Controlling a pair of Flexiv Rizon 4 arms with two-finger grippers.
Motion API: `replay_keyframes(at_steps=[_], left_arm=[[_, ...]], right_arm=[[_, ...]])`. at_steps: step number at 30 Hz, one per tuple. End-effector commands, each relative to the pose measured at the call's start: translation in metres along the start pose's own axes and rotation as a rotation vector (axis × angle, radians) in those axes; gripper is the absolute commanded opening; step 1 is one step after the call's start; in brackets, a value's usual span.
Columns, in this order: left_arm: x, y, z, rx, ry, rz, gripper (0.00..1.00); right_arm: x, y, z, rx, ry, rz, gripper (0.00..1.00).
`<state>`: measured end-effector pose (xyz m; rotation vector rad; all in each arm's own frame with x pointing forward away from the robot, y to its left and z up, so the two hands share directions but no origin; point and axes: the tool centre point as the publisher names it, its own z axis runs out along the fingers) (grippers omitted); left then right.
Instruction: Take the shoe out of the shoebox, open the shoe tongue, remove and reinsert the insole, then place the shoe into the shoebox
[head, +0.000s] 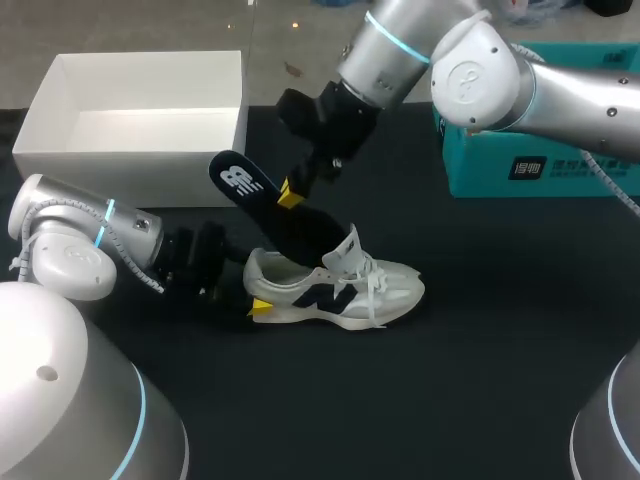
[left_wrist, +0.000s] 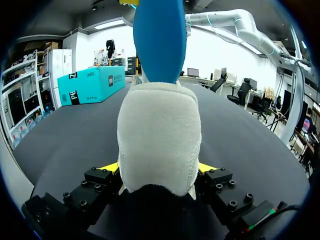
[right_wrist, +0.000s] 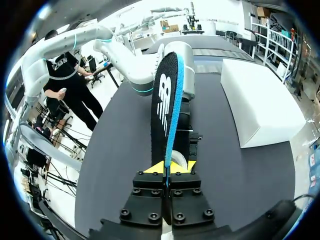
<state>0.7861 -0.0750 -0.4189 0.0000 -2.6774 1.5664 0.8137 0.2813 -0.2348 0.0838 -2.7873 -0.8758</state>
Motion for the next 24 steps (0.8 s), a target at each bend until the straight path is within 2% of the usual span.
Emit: replay_keyframes(at_steps=[1, 13, 18, 21, 24], left_arm=[[-0.001, 0.001, 0.001, -0.002, 0.002, -0.001, 0.0], [-0.001, 0.001, 0.001, -0.002, 0.002, -0.001, 0.0], [-0.001, 0.001, 0.001, -0.002, 0.002, -0.001, 0.0], [-0.001, 0.001, 0.001, -0.002, 0.002, -0.001, 0.0], [-0.001, 0.001, 0.001, -0.002, 0.002, -0.001, 0.0]], right_arm=[[0.001, 0.0, 0.0, 0.001, -0.002, 0.0, 0.0], [0.001, 0.0, 0.0, 0.001, -0.002, 0.0, 0.0], [-0.002, 0.025, -0.029, -0.112, 0.008, 0.081, 0.0], [0.002, 0.037, -0.05, -0.17, 0.015, 0.186, 0.0], [0.011, 0.047, -0.073, -0.27, 0.052, 0.254, 0.0]])
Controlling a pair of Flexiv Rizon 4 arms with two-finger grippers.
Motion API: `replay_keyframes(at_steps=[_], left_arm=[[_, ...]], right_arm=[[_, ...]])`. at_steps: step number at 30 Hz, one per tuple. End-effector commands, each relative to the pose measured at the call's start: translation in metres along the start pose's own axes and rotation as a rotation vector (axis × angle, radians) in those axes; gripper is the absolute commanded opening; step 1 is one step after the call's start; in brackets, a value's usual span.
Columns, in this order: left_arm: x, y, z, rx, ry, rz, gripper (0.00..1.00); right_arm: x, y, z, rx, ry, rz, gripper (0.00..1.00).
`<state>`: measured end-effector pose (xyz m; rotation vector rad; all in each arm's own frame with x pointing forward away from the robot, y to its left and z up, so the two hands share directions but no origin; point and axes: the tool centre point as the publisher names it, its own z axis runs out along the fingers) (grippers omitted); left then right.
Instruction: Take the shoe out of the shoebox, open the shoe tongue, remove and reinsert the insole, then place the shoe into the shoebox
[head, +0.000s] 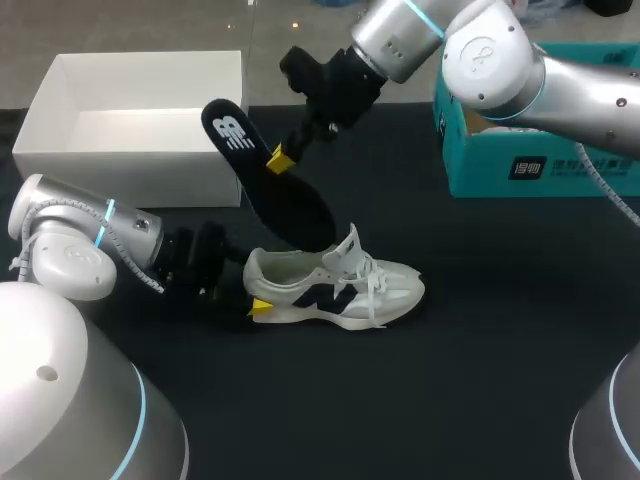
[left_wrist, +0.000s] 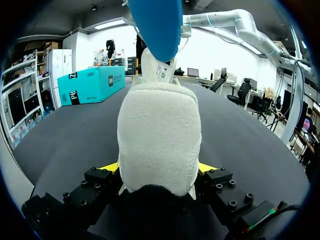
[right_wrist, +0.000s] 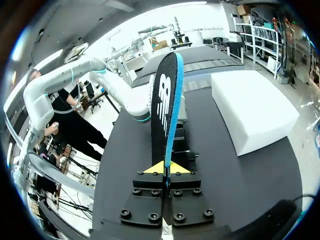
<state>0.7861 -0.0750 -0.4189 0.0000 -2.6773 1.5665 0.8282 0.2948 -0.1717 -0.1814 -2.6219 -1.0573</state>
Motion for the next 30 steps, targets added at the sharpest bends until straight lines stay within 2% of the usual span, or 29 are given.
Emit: replay_keyframes(at_steps=[1, 5, 10, 16, 22, 30], left_arm=[[-0.001, 0.001, 0.001, -0.003, 0.002, -0.001, 0.0], [-0.001, 0.001, 0.001, -0.003, 0.002, -0.001, 0.0], [-0.001, 0.001, 0.001, -0.003, 0.002, -0.001, 0.0], [-0.001, 0.001, 0.001, -0.003, 0.002, -0.001, 0.0], [-0.001, 0.001, 0.001, -0.003, 0.002, -0.001, 0.0], [-0.001, 0.001, 0.001, -0.003, 0.002, -0.001, 0.0]], right_arm=[[0.019, 0.005, -0.033, -0.102, 0.019, 0.086, 0.0], [0.035, 0.013, -0.059, -0.16, 0.052, 0.098, 0.0], [0.047, 0.01, -0.084, -0.158, 0.033, 0.098, 0.0], [0.061, -0.007, -0.108, -0.157, -0.016, 0.124, 0.0], [0.081, -0.024, -0.124, -0.187, -0.044, 0.173, 0.0], [0.101, -0.035, -0.141, -0.227, -0.106, 0.209, 0.0]])
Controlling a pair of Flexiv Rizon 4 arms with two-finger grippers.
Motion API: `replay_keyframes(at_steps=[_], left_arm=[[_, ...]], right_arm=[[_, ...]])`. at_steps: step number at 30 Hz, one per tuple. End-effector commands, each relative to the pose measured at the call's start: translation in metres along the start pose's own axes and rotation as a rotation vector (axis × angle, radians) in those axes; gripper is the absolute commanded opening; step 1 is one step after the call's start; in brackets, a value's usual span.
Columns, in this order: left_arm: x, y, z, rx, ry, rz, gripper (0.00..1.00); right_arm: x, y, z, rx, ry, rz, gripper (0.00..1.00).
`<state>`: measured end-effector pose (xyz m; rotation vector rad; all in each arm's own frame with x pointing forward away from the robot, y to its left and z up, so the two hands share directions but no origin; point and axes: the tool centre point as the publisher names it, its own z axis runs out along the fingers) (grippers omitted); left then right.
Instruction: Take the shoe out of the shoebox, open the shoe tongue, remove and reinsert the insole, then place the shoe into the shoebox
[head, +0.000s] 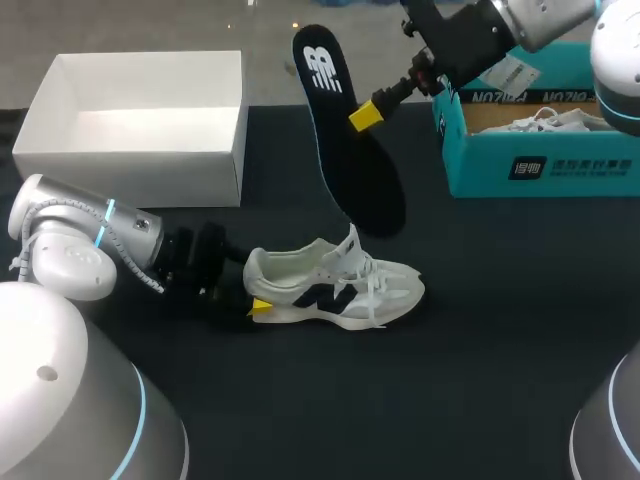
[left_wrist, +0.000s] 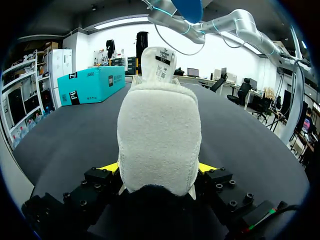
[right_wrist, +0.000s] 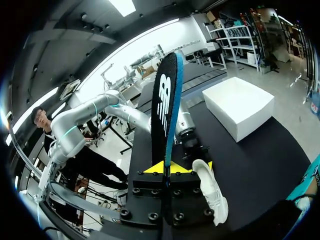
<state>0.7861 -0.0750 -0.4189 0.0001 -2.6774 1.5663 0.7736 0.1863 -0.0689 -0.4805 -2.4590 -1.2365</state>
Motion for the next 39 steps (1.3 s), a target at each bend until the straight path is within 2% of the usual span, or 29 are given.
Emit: replay_keyframes(at_steps=[1, 9, 26, 28, 30, 32, 35, 39], left_arm=[[-0.001, 0.001, 0.001, -0.002, 0.002, -0.001, 0.0], [-0.001, 0.001, 0.001, -0.002, 0.002, -0.001, 0.0], [-0.001, 0.001, 0.001, -0.002, 0.002, -0.001, 0.0], [-0.001, 0.001, 0.001, -0.002, 0.002, -0.001, 0.0], [-0.001, 0.001, 0.001, -0.002, 0.002, -0.001, 0.0], [-0.001, 0.001, 0.001, -0.002, 0.002, -0.001, 0.0], [-0.001, 0.001, 0.001, -0.002, 0.002, -0.001, 0.0], [-0.001, 0.001, 0.001, -0.002, 0.002, -0.001, 0.0]], right_arm=[[0.016, -0.015, -0.013, -0.052, -0.091, 0.013, 0.0], [0.029, -0.028, -0.033, -0.135, -0.17, 0.028, 0.0], [0.029, -0.028, -0.033, -0.135, -0.17, 0.028, 0.0], [0.03, -0.037, -0.036, -0.103, -0.171, 0.056, 0.0], [0.033, -0.046, -0.041, -0.075, -0.184, 0.087, 0.0], [0.037, -0.054, -0.049, -0.082, -0.192, 0.111, 0.0], [0.049, -0.062, -0.061, -0.146, -0.171, 0.144, 0.0], [0.067, -0.067, -0.069, -0.154, -0.199, 0.156, 0.0]])
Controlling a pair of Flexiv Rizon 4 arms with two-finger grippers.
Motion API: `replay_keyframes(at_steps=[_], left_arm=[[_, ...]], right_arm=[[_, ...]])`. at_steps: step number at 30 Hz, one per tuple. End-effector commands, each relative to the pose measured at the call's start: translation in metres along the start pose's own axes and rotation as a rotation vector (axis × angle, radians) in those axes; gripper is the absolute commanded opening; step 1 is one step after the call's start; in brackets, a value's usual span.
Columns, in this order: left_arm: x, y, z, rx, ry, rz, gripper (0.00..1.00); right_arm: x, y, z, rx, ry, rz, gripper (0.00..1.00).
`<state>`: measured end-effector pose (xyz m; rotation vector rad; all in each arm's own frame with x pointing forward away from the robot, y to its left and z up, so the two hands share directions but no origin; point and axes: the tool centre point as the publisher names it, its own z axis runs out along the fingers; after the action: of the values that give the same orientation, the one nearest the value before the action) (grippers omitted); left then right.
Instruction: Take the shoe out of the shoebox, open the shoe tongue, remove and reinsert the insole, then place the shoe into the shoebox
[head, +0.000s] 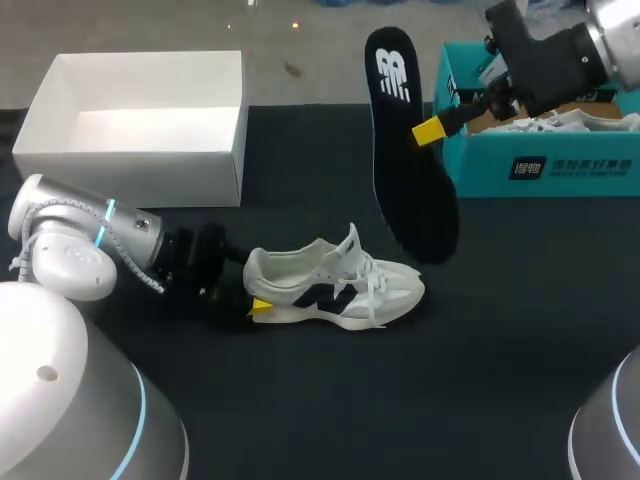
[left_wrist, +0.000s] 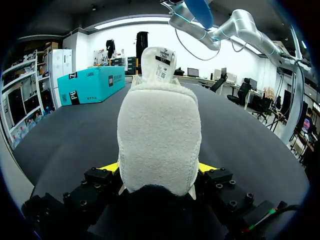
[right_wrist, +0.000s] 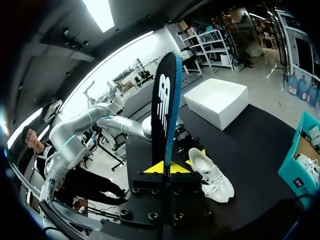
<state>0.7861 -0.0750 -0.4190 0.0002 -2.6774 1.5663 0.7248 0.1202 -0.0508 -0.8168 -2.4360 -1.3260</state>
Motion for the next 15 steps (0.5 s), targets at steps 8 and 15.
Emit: replay_keyframes(at_steps=[8, 15], left_arm=[[-0.001, 0.001, 0.001, -0.002, 0.002, -0.001, 0.0], [-0.001, 0.001, 0.001, -0.002, 0.002, -0.001, 0.0]], right_arm=[[0.042, -0.029, -0.031, -0.053, -0.038, 0.009, 0.0], [0.047, -0.038, -0.026, -0.126, -0.064, 0.05, 0.0]])
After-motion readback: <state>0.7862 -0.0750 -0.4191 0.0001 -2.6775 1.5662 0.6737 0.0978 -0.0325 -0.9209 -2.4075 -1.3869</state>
